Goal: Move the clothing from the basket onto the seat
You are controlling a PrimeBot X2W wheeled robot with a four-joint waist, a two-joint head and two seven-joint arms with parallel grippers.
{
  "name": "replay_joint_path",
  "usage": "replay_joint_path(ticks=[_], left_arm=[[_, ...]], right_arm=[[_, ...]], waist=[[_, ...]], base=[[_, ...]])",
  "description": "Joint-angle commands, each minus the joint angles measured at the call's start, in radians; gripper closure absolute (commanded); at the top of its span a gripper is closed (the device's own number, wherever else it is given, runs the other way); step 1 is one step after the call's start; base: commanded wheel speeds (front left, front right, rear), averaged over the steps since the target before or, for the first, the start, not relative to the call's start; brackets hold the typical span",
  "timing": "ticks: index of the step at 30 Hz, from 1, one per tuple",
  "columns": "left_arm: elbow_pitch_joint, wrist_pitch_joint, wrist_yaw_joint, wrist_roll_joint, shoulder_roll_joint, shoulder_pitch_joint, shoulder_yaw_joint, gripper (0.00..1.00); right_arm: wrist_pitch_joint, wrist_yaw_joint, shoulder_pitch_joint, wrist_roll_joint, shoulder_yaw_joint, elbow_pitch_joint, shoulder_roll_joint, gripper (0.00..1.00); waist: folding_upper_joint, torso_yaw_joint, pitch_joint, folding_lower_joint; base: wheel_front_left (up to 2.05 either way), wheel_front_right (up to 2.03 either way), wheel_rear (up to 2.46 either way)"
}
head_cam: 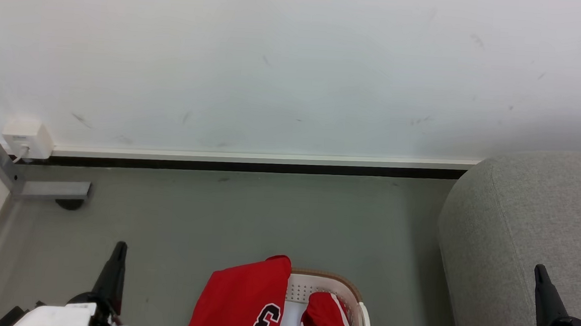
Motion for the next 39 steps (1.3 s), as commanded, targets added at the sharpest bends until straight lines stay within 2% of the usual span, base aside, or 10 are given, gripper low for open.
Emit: replay_joint_path(ticks=[1, 8, 9, 12, 23, 39], left_arm=[[-0.003, 0.002, -0.005, -0.012, 0.003, -0.008, 0.001, 1.00], [-0.003, 0.002, -0.005, -0.012, 0.003, -0.008, 0.001, 1.00], [0.002, -0.001, 0.000, 0.000, -0.001, 0.001, -0.001, 0.00], [0.026, -0.003, 0.003, 0.000, -0.007, 0.023, -0.003, 0.00], [-0.007, -0.058, 0.002, 0.039, -0.006, 0.004, -0.035, 0.00], [-0.068, -0.124, 0.001, 0.314, -0.004, -0.008, -0.048, 0.00]], right_arm=[[0.002, -0.002, -0.013, -0.005, -0.002, 0.003, -0.001, 1.00], [0.002, -0.002, -0.013, -0.005, -0.002, 0.003, -0.001, 1.00], [0.000, 0.000, 0.001, 0.000, 0.001, 0.001, 0.000, 0.00], [-0.002, 0.000, 0.022, 0.000, 0.004, 0.024, 0.008, 0.00], [-0.054, 0.000, 0.024, -0.027, 0.037, -0.028, 0.002, 0.00], [-0.124, 0.000, 0.022, -0.218, 0.076, -0.070, -0.023, 0.00]], waist=[[0.0000, 0.000, 0.000, 0.0000], [0.0000, 0.000, 0.000, 0.0000], [0.0000, 0.000, 0.000, 0.0000], [0.0000, 0.000, 0.000, 0.0000], [0.0000, -0.001, 0.003, 0.0000], [0.0000, -0.010, 0.009, 0.0000]], base=[[0.00, 0.00, 0.00], [0.00, 0.00, 0.00], [0.00, 0.00, 0.00], [0.00, 0.00, 0.00], [0.00, 0.00, 0.00], [0.00, 0.00, 0.00]])
